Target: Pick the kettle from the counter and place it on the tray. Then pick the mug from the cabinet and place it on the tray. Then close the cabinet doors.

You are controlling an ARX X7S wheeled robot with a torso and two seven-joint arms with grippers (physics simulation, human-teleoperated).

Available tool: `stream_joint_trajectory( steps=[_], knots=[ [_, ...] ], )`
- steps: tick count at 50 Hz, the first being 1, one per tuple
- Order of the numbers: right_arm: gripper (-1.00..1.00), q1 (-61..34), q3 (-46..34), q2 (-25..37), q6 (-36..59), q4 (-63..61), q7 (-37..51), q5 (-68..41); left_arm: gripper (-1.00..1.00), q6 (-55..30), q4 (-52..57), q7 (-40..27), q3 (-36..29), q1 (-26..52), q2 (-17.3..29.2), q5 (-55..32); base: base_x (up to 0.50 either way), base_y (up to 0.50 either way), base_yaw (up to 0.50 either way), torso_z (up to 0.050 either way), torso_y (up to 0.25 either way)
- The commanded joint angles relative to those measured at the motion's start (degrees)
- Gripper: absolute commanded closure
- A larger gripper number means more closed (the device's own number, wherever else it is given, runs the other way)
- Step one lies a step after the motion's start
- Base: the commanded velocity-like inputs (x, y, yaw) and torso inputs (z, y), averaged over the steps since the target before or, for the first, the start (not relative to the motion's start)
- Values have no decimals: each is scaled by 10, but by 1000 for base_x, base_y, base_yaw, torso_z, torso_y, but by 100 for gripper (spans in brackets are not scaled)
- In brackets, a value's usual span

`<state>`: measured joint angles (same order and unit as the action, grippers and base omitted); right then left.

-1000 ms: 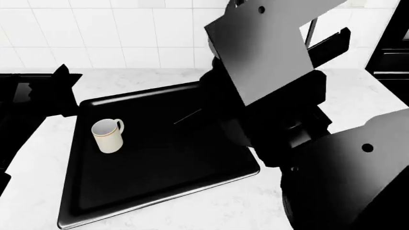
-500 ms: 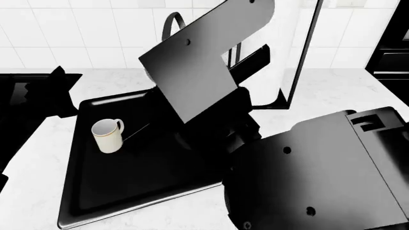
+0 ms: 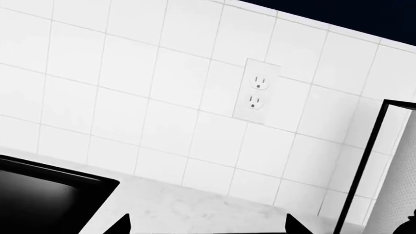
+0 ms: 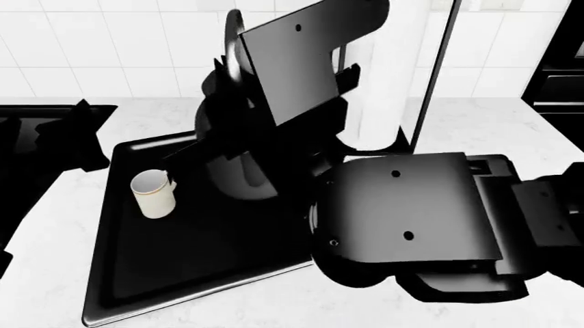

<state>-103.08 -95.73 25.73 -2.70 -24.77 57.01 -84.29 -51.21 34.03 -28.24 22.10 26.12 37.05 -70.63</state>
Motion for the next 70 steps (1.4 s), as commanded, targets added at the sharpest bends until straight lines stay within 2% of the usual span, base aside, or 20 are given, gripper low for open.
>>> stream_joint_trajectory(
  steps=[1, 24, 70],
  knots=[
    [100, 31, 19, -7, -36, 45, -37, 33, -100, 5, -5, 4, 1, -5, 0, 4, 0, 0, 0, 0, 0],
    [100, 113, 7, -54, -74, 127, -90, 64, -100, 11, -9, 10, 5, -17, 2, 6, 0, 0, 0, 0, 1],
    [100, 200, -22, -57, -83, 158, -112, 87, -100, 22, -16, 13, 2, -23, 4, 10, 0, 0, 0, 0, 0]
  ],
)
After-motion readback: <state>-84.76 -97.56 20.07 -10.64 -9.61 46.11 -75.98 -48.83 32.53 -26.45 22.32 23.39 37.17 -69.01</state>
